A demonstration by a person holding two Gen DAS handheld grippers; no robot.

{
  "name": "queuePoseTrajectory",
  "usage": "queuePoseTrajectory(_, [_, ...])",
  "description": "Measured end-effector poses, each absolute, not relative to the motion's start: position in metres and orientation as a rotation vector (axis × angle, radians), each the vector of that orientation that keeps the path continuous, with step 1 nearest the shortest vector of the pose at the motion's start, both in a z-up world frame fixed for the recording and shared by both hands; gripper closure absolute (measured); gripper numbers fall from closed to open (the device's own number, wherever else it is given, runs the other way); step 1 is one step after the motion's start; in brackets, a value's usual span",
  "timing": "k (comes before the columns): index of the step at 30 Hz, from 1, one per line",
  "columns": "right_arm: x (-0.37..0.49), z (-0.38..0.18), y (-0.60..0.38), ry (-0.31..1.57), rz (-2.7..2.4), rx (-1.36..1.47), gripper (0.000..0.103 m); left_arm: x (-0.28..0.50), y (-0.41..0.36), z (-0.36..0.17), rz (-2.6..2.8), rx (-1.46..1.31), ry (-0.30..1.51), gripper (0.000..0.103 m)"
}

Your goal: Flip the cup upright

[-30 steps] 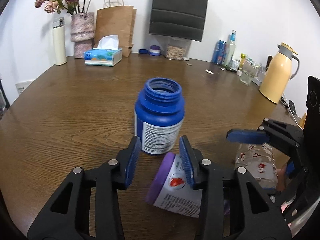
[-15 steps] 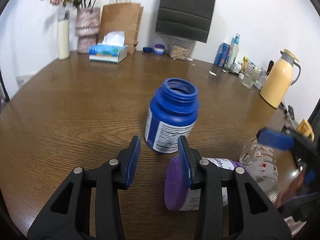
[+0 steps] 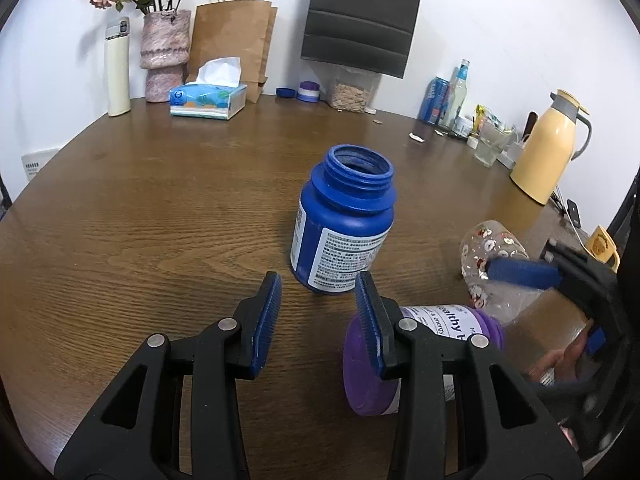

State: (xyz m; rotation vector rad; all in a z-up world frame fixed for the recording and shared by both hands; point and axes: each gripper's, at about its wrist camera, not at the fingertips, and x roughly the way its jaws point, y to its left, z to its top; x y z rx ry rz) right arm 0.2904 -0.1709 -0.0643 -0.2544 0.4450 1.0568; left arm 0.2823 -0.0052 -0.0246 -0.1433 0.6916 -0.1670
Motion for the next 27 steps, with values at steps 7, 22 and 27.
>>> queuePoseTrajectory(7, [0.285,-0.088,-0.17,0.518,0.96,-0.418,0.023,0.277,-0.02,-0.021,-0.196,-0.056,0.676,0.07])
queuePoseTrajectory(22, [0.3,-0.082,-0.217,0.496,0.79,-0.307,0.025,0.25,-0.066,0.003,-0.387,0.166,0.703,0.033])
queuePoseTrajectory(27, [0.3,-0.079,-0.242,0.5,0.734,-0.286,0.025,0.282,-0.103,-0.024,-0.427,0.32,0.889,0.033])
